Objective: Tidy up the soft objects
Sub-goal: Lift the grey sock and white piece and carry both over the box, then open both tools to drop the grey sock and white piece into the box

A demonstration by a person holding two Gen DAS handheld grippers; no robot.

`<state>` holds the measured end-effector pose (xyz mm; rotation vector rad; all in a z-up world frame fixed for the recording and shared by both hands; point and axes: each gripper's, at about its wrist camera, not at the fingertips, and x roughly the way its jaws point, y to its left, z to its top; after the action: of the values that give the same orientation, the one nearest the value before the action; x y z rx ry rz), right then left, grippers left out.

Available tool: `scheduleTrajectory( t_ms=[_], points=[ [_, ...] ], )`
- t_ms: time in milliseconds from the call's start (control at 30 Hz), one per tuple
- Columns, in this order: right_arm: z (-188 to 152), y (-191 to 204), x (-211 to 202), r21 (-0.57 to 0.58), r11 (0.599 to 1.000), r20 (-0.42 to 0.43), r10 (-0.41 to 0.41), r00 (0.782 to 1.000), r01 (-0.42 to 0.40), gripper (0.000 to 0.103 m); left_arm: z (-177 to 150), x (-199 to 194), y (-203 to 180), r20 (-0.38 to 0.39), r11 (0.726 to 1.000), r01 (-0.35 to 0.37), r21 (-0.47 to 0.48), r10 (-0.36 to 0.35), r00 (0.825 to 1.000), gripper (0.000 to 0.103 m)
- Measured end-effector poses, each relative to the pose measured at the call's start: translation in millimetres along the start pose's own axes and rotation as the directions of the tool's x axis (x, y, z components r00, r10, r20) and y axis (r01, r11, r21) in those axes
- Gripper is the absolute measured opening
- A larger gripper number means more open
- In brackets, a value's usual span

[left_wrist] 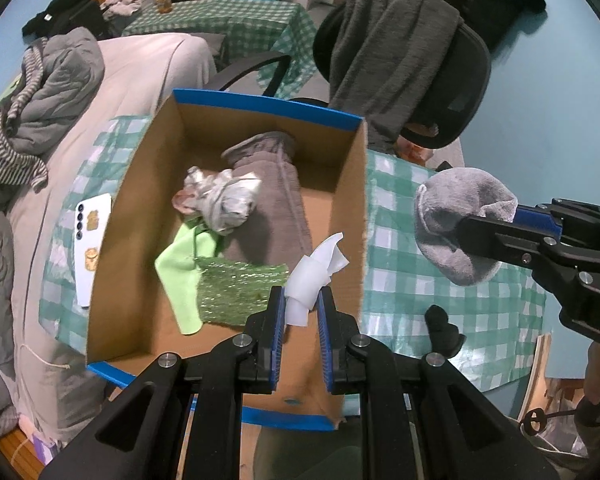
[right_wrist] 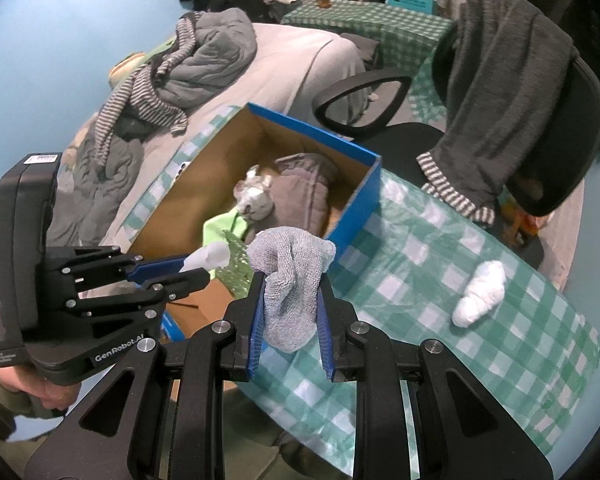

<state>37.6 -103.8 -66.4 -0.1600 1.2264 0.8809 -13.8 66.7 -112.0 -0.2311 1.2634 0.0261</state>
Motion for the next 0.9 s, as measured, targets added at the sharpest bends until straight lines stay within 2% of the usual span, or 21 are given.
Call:
scheduleTrajectory(
  t_ms=[500, 900],
  points=[
    [26, 32, 46, -0.046, 0.998, -0.063, 0.034, 0.997, -0.037, 0.022, 0, 17, 49, -0.042, 0.997, -0.037, -0.067, 0.035, 0.999, 0.016],
    [36, 45, 80, -0.063, 0.997, -0.136, 0.036, 0.99, -0.045, 0.022, 1, 41, 70, -0.096, 0.994, -0.047, -0.095, 0.037, 0.995, 0.018]
  ],
)
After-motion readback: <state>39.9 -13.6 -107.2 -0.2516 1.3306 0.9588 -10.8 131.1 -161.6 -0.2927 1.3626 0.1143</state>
